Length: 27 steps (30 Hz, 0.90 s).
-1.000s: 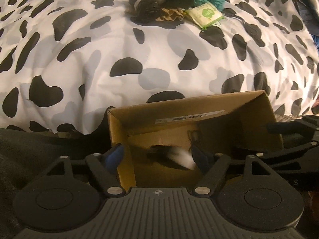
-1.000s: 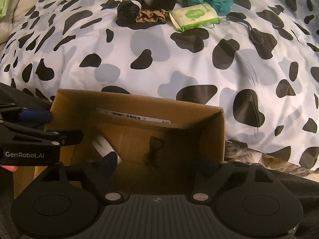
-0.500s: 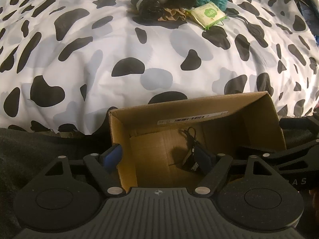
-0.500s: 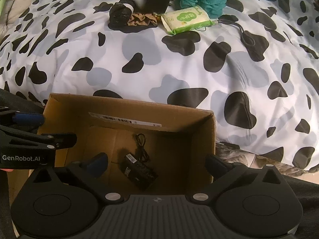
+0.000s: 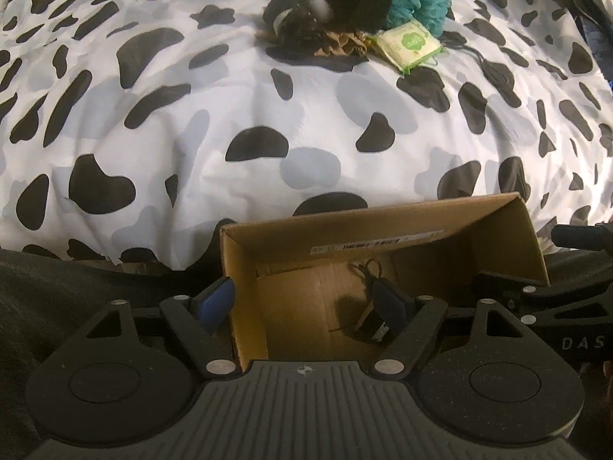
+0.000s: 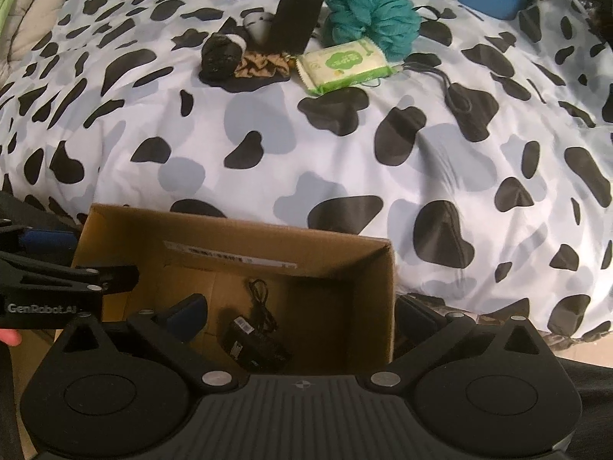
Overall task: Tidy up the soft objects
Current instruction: 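Open the right tool dropping the cable while the left tool releases the black box, then move both open tools back toward the pile on the bedspread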
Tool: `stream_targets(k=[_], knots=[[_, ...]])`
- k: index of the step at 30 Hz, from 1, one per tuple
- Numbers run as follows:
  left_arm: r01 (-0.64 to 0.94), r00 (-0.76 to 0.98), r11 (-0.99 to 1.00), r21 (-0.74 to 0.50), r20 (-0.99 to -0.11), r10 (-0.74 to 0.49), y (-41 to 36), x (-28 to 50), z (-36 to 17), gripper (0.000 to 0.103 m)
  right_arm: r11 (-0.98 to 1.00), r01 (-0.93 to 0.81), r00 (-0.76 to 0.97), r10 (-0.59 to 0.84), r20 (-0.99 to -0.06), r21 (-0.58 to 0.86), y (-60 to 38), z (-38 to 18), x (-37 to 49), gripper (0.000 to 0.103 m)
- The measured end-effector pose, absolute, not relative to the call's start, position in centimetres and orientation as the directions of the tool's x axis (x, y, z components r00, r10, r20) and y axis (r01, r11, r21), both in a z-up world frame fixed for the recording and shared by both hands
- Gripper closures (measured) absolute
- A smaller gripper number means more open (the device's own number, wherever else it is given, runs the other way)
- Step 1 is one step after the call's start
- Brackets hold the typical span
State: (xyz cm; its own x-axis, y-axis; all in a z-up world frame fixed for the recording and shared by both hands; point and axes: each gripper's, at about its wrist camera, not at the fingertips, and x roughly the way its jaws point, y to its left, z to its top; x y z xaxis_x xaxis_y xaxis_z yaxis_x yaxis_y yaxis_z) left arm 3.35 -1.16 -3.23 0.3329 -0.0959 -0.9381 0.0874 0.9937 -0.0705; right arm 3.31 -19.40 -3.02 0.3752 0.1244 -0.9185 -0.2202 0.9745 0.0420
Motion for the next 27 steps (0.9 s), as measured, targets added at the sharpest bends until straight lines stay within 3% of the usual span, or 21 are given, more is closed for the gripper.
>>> stream_targets(k=[11,27], knots=[[0.101,0.458,0.992,-0.078,-0.881,-0.116,-1.4,3.7,-1.5,0.024,0.985,-0.172,0.422,0.097,-0.901,0.026,-20.3,-2.3,3.7,0.000],[0.111,0.494,0.992,-0.066,-0.862,-0.112,-1.0,5.6,-1.3,0.024,0.993,-0.120,0.485,0.049,-0.873,-0.010,-22.0,-1.3,5.5,0.000]])
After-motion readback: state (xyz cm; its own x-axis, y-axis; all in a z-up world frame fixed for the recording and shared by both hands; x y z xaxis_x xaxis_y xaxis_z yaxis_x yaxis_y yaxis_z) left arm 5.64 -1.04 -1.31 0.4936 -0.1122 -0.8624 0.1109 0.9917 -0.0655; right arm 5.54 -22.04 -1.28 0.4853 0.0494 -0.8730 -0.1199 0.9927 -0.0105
